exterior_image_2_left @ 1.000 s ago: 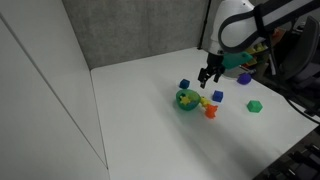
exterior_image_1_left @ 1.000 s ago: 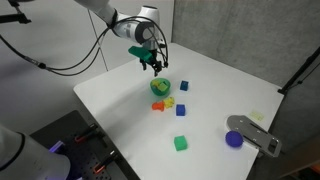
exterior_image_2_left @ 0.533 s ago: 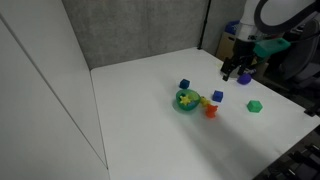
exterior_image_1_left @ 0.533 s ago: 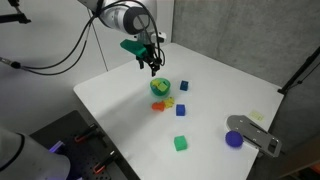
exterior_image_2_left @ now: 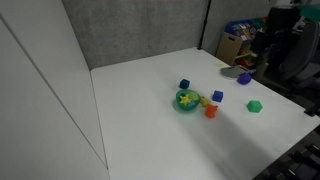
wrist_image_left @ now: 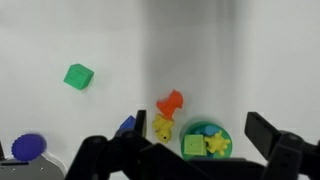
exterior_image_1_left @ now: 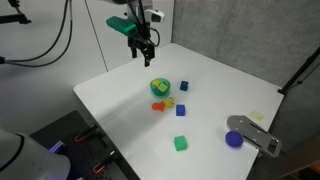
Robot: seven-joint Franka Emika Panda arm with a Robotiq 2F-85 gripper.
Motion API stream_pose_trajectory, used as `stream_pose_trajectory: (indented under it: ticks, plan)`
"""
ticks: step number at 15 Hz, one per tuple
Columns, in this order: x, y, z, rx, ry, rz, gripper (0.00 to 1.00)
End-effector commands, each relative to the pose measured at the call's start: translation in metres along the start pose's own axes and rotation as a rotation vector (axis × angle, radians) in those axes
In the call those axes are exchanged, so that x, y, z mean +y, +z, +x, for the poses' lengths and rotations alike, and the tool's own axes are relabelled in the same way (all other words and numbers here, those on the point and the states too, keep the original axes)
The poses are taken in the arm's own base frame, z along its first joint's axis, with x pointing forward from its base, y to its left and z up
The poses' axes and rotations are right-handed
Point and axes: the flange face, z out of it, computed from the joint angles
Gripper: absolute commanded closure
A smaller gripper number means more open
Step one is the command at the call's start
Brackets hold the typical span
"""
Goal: Pick up the light green block and put it in the green bowl, pick up the yellow microbe shaped toy and put it in the green bowl
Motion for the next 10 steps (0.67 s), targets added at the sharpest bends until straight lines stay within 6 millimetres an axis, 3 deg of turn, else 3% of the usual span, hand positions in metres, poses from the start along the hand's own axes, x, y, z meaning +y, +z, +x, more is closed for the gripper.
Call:
stream_pose_trajectory:
  ticks: [1,2,4,10]
  plan:
    - [0.005,-0.024,-0.035,0.005,0.017,-0.006,0.0]
    - [0.002,-0.016,-0.015,0.001,0.002,0.0,0.0]
    - [0.002,-0.022,-0.02,0.009,0.001,0.001,0.0]
    - [0.001,-0.012,-0.016,-0.009,0.001,-0.001,0.0]
